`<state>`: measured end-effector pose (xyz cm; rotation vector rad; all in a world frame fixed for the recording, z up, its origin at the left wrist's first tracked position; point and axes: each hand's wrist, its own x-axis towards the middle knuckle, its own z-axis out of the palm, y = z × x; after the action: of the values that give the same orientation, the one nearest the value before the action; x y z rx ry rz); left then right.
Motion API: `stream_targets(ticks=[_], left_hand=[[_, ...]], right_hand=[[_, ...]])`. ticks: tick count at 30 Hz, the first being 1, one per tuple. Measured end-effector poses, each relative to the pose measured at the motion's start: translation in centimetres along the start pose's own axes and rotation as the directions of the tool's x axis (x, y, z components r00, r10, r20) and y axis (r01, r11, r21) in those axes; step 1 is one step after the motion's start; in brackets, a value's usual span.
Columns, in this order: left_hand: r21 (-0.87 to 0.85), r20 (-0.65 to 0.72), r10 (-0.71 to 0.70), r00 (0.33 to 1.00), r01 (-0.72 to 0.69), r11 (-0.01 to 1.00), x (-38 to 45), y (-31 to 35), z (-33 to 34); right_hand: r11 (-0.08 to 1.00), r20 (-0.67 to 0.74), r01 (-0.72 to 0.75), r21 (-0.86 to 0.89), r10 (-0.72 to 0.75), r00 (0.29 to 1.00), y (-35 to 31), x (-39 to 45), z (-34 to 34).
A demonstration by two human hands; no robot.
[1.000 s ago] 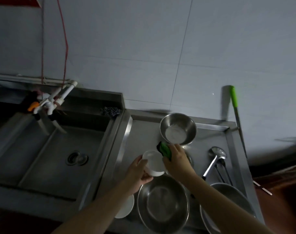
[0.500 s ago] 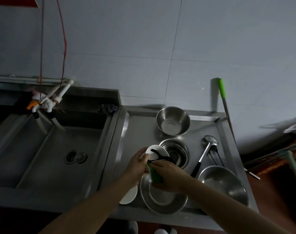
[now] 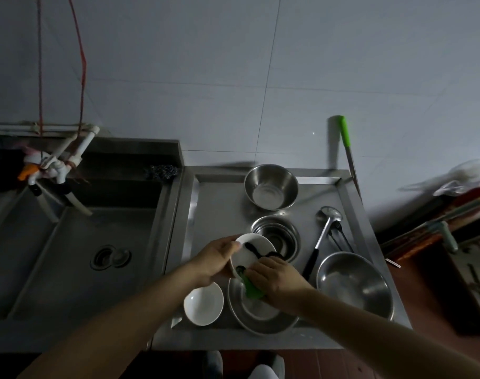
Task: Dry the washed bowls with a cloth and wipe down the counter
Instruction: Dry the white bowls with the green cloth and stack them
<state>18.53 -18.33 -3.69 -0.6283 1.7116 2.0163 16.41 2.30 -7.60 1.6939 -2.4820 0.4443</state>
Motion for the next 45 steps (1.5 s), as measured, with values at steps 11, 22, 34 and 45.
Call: stream_targets(ticks=[11, 22, 34, 45], left_hand=[[-0.042, -0.086, 0.151, 0.985, -0.155, 0.987, 0.0, -2.5, 3.6], [0.284, -0.010, -0.114, 0.993, 0.112, 0.952, 0.7, 0.9, 0.9], [0.381, 0.008, -0.068, 0.998, 0.060, 0.922, 0.8, 2.3, 0.1], [0.082, -0.252, 0.121, 0.960, -0.104, 0.991, 0.7, -2.1, 4.1]], right_hand=[[0.947, -0.062, -0.314, -0.067, 0.310, 0.949, -0.1, 1.5, 0.9], [0.973, 0.126, 0.178, -0.144, -0.161, 0.979, 3.5, -1.4, -1.4], [0.990, 0.069, 0.134, -0.031, -0.132, 0.989, 1.9, -1.0, -1.0], [0.979, 0.109, -0.192, -0.062, 0.198, 0.974, -0.1, 1.8, -1.0]])
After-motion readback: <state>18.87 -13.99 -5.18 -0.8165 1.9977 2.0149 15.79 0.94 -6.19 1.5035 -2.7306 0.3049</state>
